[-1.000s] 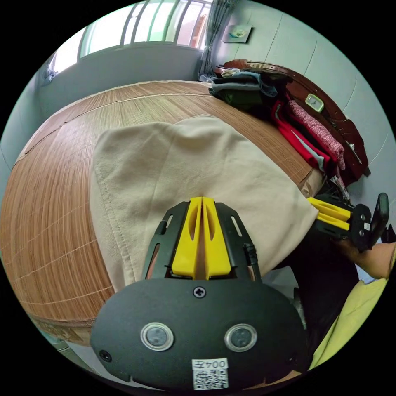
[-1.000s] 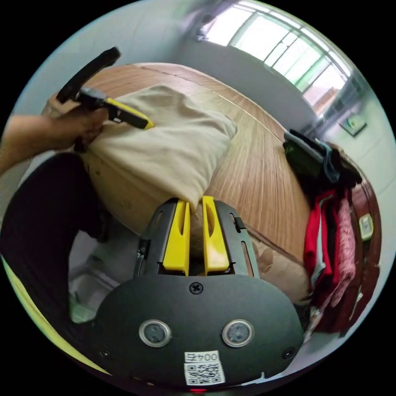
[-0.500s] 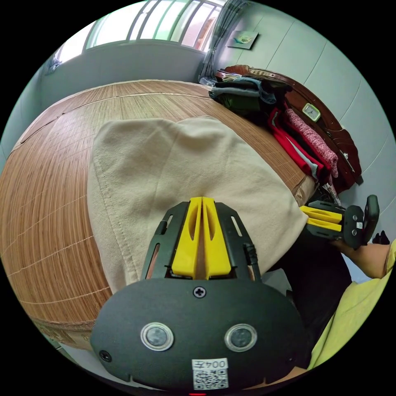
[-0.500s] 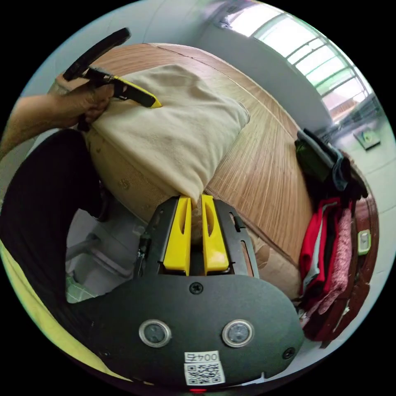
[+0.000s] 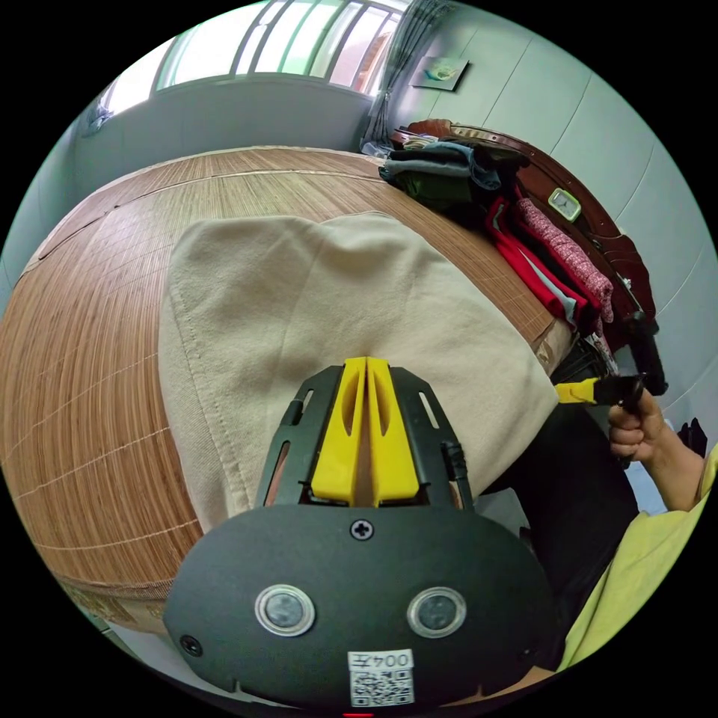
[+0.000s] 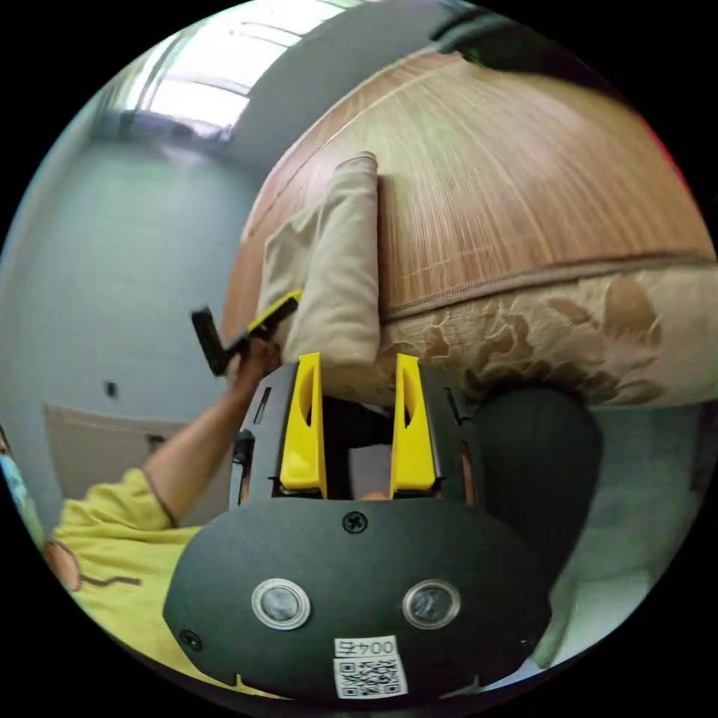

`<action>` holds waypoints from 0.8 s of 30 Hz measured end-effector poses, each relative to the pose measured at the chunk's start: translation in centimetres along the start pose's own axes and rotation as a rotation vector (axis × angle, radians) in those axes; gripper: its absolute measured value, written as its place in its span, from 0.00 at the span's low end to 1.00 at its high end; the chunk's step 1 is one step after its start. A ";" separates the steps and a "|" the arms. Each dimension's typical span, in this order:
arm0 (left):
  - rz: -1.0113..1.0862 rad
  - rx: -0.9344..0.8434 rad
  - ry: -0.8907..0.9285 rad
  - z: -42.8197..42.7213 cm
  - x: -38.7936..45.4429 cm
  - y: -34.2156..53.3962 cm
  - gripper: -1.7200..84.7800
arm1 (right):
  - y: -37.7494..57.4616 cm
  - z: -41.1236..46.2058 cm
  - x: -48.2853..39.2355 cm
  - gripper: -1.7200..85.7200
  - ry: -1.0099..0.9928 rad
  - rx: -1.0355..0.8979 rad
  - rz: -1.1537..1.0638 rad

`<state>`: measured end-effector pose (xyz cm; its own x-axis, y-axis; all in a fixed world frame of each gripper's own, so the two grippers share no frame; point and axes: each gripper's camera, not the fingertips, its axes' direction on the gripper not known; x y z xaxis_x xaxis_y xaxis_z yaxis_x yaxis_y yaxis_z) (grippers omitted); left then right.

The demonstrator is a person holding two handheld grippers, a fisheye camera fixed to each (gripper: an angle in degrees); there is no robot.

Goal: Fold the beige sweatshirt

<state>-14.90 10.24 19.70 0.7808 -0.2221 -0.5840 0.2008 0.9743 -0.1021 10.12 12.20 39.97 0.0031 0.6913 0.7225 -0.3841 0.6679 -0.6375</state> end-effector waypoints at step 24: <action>-0.010 0.008 0.007 -1.4 2.8 -1.1 0.03 | 0.7 -5.5 1.3 0.09 0.239 0.050 -0.065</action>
<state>-13.76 8.58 17.00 0.7748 -0.2315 -0.5883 0.2132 0.9717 -0.1016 14.93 15.03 38.99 0.2450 0.6970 0.6739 -0.4214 0.7026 -0.5735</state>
